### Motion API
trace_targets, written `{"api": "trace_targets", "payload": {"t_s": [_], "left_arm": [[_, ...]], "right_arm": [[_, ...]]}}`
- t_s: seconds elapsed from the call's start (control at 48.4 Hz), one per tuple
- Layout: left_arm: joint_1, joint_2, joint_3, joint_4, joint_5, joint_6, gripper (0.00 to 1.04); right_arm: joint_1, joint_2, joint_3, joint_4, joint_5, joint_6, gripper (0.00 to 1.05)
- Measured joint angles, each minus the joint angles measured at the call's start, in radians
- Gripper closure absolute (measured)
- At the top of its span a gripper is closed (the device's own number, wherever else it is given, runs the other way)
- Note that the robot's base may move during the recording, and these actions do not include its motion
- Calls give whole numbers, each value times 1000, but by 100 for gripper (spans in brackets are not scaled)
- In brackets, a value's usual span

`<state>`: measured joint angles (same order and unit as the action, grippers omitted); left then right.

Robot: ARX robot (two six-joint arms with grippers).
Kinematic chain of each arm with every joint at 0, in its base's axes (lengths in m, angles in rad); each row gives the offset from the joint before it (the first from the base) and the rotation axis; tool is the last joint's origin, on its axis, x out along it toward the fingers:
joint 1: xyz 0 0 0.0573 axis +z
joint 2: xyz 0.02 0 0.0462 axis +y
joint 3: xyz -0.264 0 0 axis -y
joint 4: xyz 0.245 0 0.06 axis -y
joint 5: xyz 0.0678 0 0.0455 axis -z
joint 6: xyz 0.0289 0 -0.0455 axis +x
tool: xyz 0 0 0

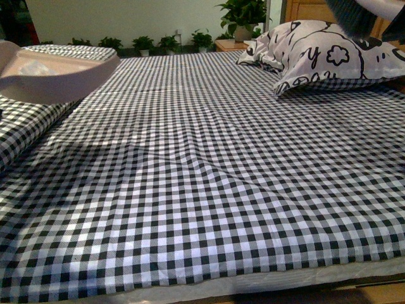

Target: Clean up trash

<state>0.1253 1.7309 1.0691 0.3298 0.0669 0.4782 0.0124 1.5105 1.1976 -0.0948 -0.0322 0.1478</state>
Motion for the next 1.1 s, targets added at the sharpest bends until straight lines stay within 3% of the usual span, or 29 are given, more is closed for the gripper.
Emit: {"api": "trace_targets", "payload": {"t_s": [0.331,0.579,0.806,1.095], "left_arm": [[13,-196,-10,-55,-24,-106,77],[20,-417,-80,-154,-57,-174,77],[33,-672,-204,-270,-39,-228,77],[34,-837,-275,-330,-39,-251,77]], "right_arm": [[-99,-121,-44,3,-53,40,85],[-161,-254,-90,-15,-148,52,85],[-233,-442,-141,-89,-249,84,85],[-261,-596,-188,-179,-313,95,85]]}}
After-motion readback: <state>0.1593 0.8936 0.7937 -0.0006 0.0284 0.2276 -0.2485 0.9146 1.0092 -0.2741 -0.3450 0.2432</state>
